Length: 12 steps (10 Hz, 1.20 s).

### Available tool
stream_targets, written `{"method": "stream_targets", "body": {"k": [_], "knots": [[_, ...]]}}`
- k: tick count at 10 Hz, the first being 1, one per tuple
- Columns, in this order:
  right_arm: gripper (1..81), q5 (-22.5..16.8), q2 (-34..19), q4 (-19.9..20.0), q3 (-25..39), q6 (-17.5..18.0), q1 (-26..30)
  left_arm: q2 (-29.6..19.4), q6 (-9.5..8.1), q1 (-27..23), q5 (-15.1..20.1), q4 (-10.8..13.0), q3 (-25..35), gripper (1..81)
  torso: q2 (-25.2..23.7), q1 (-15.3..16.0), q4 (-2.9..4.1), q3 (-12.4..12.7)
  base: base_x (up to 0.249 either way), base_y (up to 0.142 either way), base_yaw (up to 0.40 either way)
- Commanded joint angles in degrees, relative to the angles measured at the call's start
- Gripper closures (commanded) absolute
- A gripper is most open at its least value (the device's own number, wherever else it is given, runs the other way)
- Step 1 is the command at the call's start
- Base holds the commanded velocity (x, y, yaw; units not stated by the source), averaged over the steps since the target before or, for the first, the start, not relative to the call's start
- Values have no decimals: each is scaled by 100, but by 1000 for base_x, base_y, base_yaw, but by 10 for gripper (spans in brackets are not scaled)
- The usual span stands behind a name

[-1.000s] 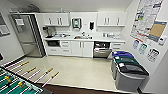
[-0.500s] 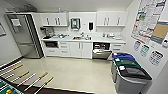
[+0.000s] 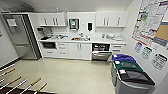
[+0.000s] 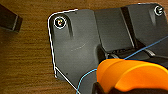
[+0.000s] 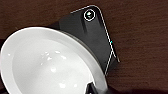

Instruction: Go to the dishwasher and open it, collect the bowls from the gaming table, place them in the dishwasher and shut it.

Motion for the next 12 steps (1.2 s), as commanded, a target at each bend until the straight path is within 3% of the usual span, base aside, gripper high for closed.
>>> {"method": "stream_targets", "body": {"k": [1,8,12], "knots": [[811,-302,-89,-48,14,-18,257,-3,48,-266,336,40,-26,811,0,2,0,0,193,-90,0],[811,-293,-89,-39,14,-18,248,-12,48,-284,336,40,-26,811,0,0,0,0,193,-77,0],[811,-293,-98,-47,14,-18,240,-12,48,-284,336,32,-26,811,0,2,0,0,192,0,0]]}}
